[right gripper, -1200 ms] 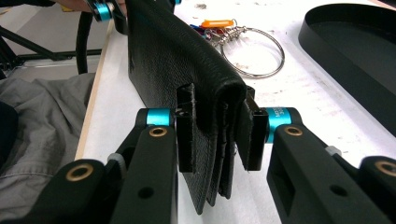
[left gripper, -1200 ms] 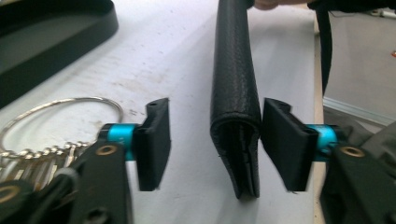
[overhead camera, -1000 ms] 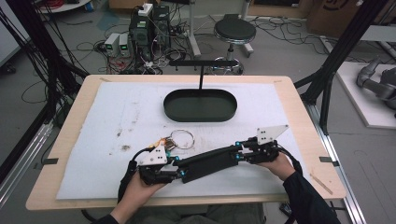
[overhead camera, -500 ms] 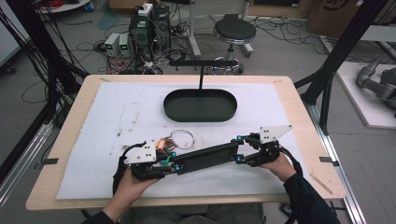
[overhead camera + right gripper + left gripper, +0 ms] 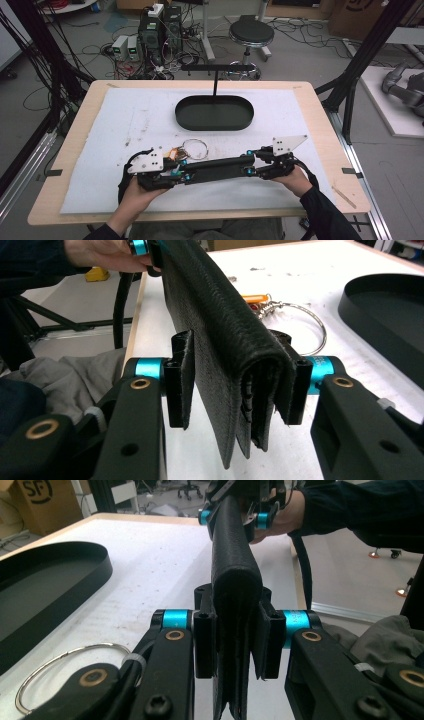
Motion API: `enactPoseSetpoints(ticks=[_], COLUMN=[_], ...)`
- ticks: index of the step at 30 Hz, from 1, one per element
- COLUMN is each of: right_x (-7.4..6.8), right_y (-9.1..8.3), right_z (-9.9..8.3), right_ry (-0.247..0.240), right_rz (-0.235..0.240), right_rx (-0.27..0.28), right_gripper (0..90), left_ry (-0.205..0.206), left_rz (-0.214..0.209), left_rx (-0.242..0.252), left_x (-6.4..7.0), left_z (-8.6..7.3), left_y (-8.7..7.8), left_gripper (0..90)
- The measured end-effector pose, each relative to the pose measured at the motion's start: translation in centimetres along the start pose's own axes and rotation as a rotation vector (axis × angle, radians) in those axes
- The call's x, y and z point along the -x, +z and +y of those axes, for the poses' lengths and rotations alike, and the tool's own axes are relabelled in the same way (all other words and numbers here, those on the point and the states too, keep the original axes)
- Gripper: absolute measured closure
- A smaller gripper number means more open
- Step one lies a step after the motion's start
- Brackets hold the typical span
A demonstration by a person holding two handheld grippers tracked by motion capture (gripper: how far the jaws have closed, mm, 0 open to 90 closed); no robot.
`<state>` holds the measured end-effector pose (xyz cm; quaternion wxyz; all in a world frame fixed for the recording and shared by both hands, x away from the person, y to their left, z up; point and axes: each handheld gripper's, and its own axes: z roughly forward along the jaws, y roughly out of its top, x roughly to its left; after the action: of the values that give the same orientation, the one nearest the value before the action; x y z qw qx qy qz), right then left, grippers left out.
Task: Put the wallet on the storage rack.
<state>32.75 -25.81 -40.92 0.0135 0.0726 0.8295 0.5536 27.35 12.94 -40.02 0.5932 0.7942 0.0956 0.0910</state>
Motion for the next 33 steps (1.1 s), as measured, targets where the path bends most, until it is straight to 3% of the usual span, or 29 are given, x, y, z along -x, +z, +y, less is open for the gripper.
enactPoseSetpoints(ticks=[4, 7, 9, 17, 22, 24, 26, 28, 33], right_x=[0.0, 0.1, 0.2, 0.0, -0.2, -0.3, -0.2, -0.1, 0.7], right_y=[0.1, 0.2, 0.2, -0.1, -0.3, -0.3, -0.4, -0.6, -1.4], right_z=[0.0, -0.1, 0.0, 0.1, 0.3, 0.3, 0.3, 0.3, 0.6], right_ry=[0.010, 0.014, 0.016, -0.014, -0.022, -0.028, -0.026, -0.027, 0.006], right_rz=[0.002, -0.002, 0.013, 0.025, 0.019, -0.005, -0.031, -0.053, -0.157], right_rx=[-0.001, -0.004, -0.007, 0.009, 0.027, 0.023, 0.019, 0.027, 0.089], right_gripper=[60.6, 55.3, 60.0, 73.6, 76.3, 76.7, 76.8, 76.8, 76.8], left_ry=[-0.007, -0.007, -0.011, -0.014, -0.042, -0.082, -0.096, -0.126, -0.143], left_rz=[-0.005, -0.009, -0.009, 0.006, 0.050, 0.078, 0.110, 0.147, 0.212], left_rx=[0.031, 0.065, 0.082, 0.082, 0.078, 0.082, 0.095, 0.101, 0.106], left_x=[0.0, 0.0, 0.0, -0.1, -0.1, -0.5, -0.7, -0.9, -1.0], left_z=[-0.3, -0.3, -0.3, -0.2, -0.2, -0.2, -0.3, -0.3, -0.6], left_y=[0.0, -0.2, -0.3, -0.4, -0.4, -0.6, -0.9, -1.3, -2.1], left_gripper=[74.9, 75.1, 75.0, 74.5, 68.1, 55.9, 51.5, 41.6, 33.2])
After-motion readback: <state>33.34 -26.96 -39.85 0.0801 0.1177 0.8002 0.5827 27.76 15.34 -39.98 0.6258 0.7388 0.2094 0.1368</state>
